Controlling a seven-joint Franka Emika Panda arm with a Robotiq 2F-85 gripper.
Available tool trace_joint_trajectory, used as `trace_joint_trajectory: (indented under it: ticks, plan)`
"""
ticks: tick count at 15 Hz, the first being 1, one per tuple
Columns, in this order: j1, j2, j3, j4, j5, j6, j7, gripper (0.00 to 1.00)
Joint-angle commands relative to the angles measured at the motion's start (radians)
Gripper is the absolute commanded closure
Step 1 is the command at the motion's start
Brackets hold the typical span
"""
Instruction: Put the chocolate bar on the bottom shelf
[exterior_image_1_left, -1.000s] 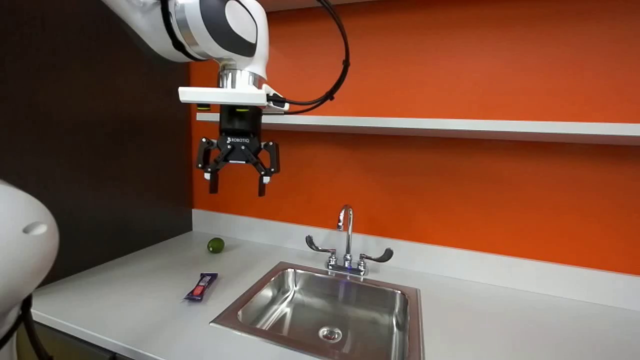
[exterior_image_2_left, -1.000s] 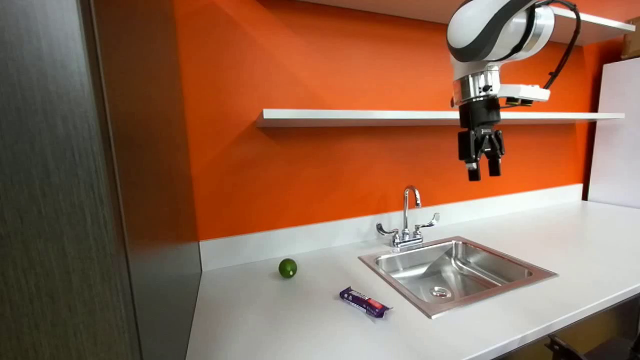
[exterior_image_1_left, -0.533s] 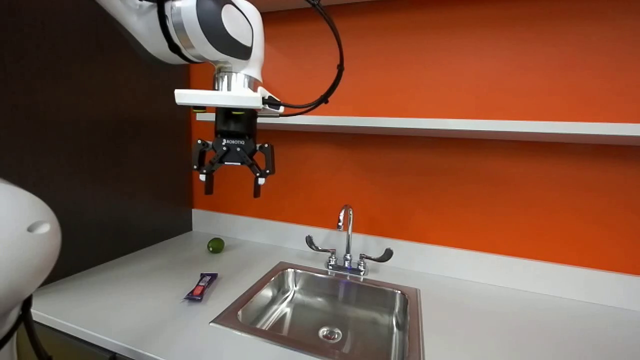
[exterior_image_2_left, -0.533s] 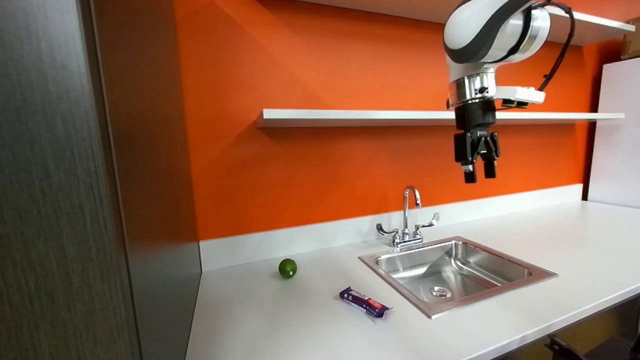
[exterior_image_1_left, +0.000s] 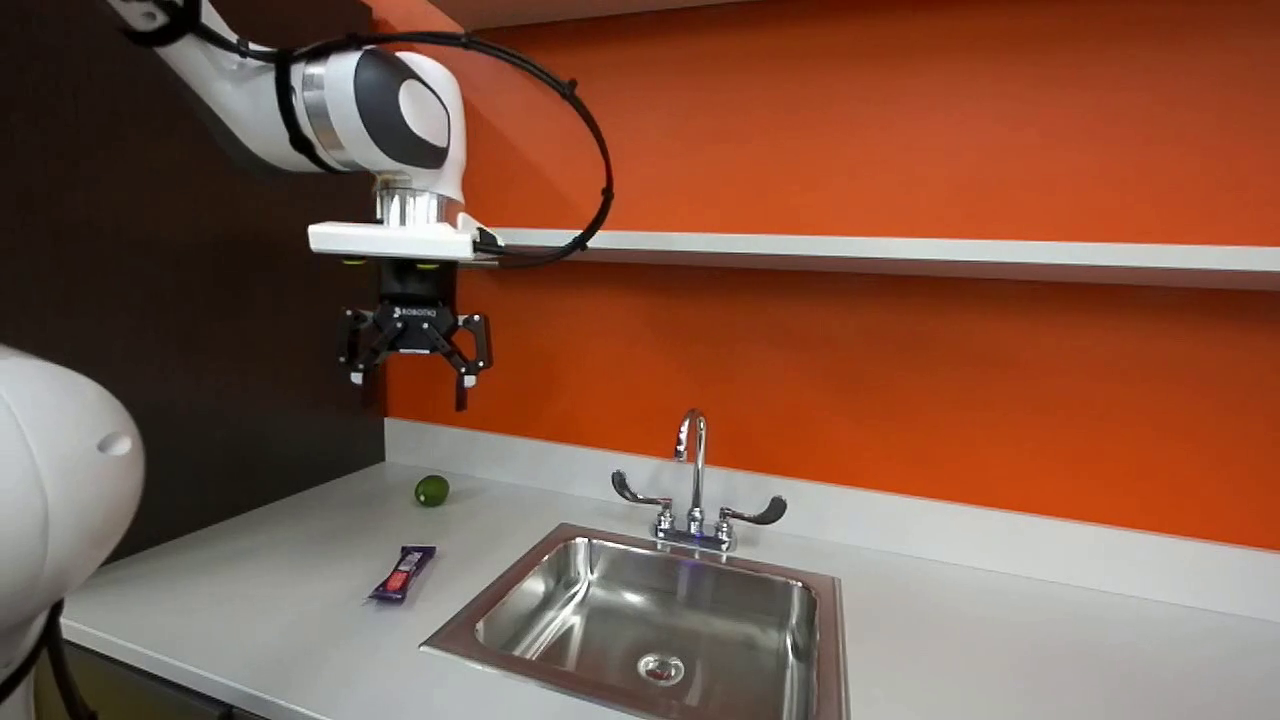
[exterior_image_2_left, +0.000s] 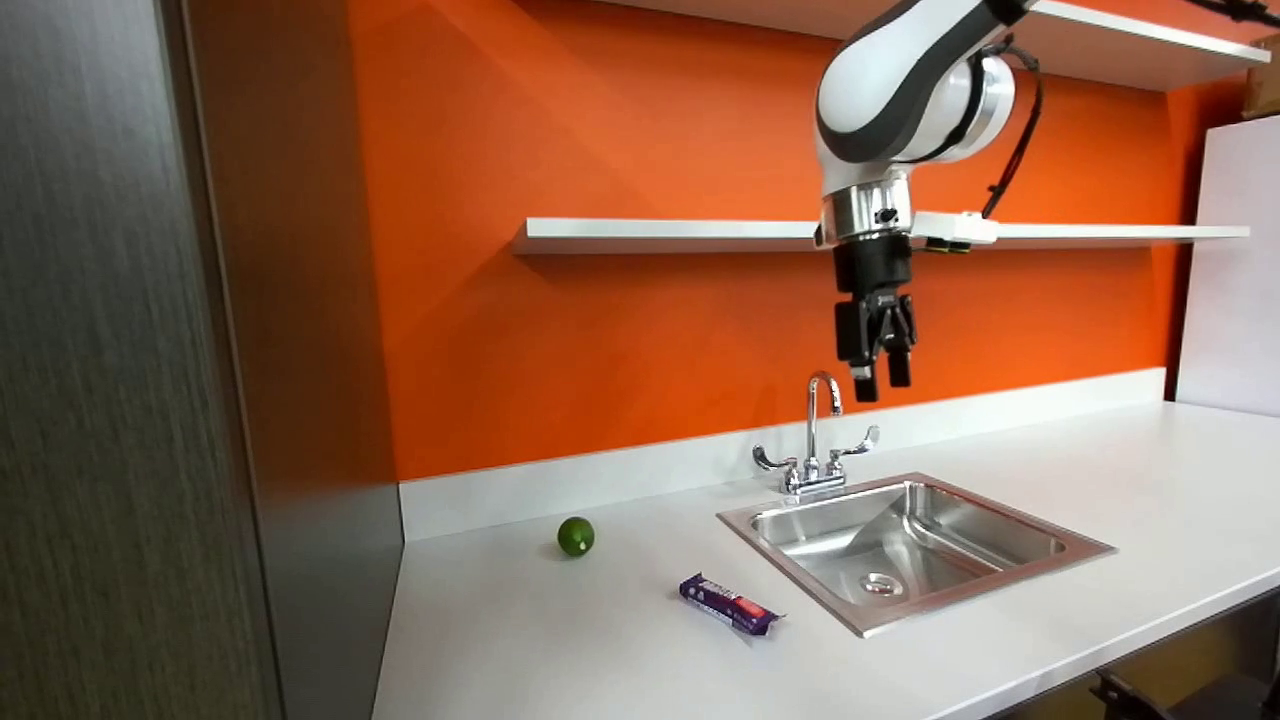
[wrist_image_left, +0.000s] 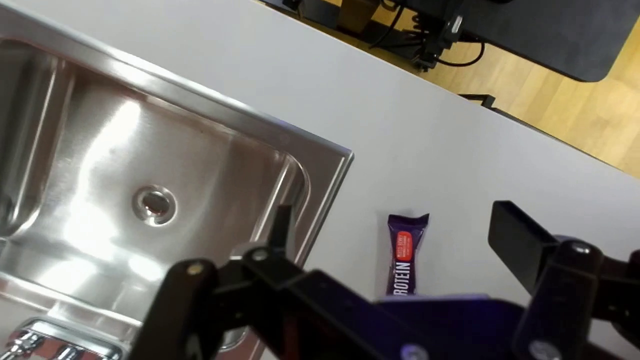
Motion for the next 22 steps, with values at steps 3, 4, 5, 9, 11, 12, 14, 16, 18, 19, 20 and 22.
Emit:
trace_joint_trajectory:
  ticks: [3, 4, 5, 9, 11, 12, 14, 16, 18, 19, 20, 22]
  plan:
    - [0.028, 0.198, 0.051, 0.054, 0.074, 0.168, 0.037, 0.00]
    - [0.027, 0.242, 0.057, 0.064, 0.080, 0.209, 0.043, 0.00]
    - [0.024, 0.275, 0.062, 0.071, 0.079, 0.240, 0.048, 0.00]
    - [0.018, 0.421, 0.080, 0.117, 0.069, 0.340, 0.069, 0.00]
    - [0.018, 0.489, 0.089, 0.144, 0.072, 0.369, 0.074, 0.00]
    - [0.017, 0.518, 0.094, 0.154, 0.072, 0.383, 0.074, 0.00]
    - [0.015, 0.566, 0.103, 0.173, 0.071, 0.397, 0.080, 0.00]
    - [0.014, 0.608, 0.112, 0.190, 0.069, 0.404, 0.089, 0.00]
    - [0.013, 0.639, 0.122, 0.199, 0.076, 0.409, 0.088, 0.00]
    - [0.016, 0.659, 0.126, 0.207, 0.067, 0.411, 0.098, 0.00]
    - [0.016, 0.671, 0.131, 0.211, 0.069, 0.412, 0.095, 0.00]
    - [0.018, 0.694, 0.142, 0.215, 0.070, 0.416, 0.096, 0.00]
